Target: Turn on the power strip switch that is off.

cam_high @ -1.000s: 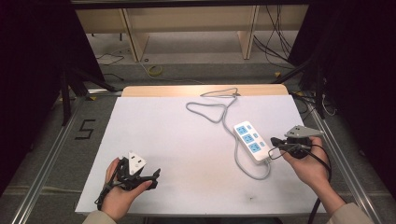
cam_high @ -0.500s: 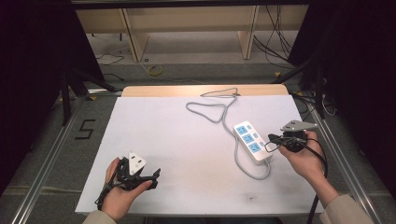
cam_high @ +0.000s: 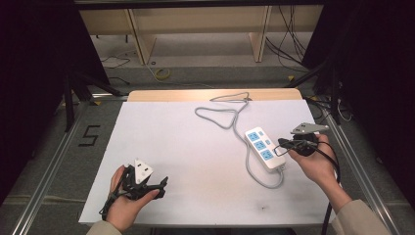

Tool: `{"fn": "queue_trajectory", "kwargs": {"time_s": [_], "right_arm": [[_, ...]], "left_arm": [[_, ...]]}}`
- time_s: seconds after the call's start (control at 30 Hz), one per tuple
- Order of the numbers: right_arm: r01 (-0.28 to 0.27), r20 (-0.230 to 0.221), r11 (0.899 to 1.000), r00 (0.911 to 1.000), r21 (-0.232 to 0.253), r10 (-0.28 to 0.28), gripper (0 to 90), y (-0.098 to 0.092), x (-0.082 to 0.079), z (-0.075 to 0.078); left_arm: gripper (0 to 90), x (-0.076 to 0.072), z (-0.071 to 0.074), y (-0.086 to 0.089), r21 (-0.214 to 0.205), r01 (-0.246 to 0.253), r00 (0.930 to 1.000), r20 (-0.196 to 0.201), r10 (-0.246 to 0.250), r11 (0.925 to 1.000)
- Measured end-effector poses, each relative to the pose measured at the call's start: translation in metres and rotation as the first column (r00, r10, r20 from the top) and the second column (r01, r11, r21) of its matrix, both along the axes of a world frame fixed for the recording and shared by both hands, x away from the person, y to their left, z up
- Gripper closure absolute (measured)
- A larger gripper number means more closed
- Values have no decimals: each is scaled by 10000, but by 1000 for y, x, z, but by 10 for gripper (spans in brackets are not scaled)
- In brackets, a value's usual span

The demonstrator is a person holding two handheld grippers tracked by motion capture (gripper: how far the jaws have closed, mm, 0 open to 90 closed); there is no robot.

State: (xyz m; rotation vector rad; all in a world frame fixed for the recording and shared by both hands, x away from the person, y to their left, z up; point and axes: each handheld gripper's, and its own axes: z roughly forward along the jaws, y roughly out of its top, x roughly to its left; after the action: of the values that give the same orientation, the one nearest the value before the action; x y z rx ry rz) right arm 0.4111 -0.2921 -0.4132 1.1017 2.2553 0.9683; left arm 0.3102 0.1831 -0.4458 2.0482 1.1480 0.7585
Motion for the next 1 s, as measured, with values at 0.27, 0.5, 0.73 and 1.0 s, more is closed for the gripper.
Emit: {"fn": "queue_trajectory", "kwargs": {"time_s": [0.27,0.5,0.73,1.0], "right_arm": [[-33,-158,9999,9999,-99,32,900,5,5,1],[5,-198,9995,9998,-313,-11,900,8,8,2],[17,-305,9990,9995,-443,-31,900,9,11,2],[16,-444,9985,9990,-552,-41,900,11,15,2]], "left_arm": [[145,0,0,0,3,4,10000,-14,-4,10000],[147,0,0,0,-61,-48,10000,7,48,10000],[147,0,0,0,-27,-23,10000,6,23,10000],[148,0,0,0,-27,-15,10000,-1,15,10000]]}}
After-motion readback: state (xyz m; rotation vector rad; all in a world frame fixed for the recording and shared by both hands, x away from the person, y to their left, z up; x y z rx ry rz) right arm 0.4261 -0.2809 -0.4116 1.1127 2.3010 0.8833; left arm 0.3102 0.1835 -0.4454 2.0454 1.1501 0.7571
